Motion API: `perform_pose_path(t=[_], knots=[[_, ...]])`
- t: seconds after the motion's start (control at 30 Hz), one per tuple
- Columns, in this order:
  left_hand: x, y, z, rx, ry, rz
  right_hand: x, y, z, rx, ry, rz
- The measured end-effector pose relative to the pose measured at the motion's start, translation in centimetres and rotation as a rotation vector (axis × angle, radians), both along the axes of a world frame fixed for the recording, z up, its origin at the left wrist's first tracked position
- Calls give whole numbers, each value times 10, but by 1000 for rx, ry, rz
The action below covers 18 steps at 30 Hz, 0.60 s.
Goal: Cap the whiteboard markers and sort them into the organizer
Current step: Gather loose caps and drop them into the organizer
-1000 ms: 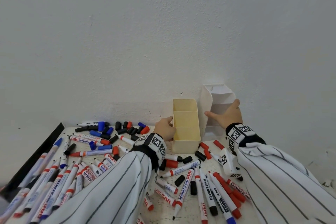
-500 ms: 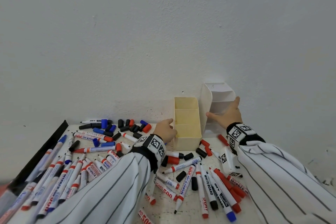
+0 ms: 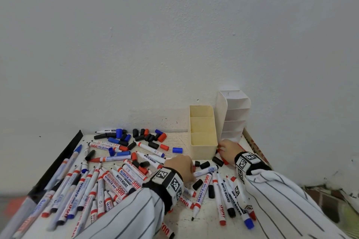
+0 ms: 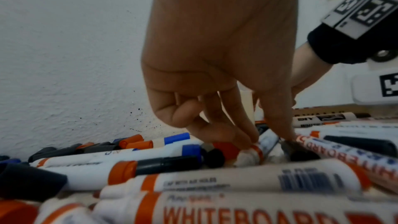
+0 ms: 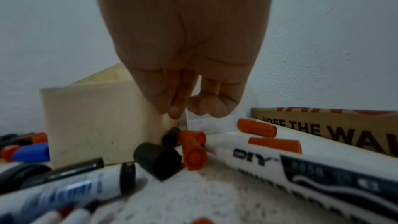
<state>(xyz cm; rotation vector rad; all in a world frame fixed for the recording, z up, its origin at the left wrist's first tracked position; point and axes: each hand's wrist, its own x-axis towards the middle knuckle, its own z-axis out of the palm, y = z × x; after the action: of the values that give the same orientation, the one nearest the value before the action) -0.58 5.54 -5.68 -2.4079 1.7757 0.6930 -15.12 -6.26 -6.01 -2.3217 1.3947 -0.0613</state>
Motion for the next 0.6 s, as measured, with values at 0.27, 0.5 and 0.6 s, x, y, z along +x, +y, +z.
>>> perform_pose_path(t=[0.27,0.5,0.6], knots=[[6,5,-6,-37,-103,13,2,-2,-9,-35,168,15],[28,5,8,-318,445,261,0,1,-3,-90,186,13],[35,6,19,-512,556,356,-1,-1,-5,-72,180,-23]])
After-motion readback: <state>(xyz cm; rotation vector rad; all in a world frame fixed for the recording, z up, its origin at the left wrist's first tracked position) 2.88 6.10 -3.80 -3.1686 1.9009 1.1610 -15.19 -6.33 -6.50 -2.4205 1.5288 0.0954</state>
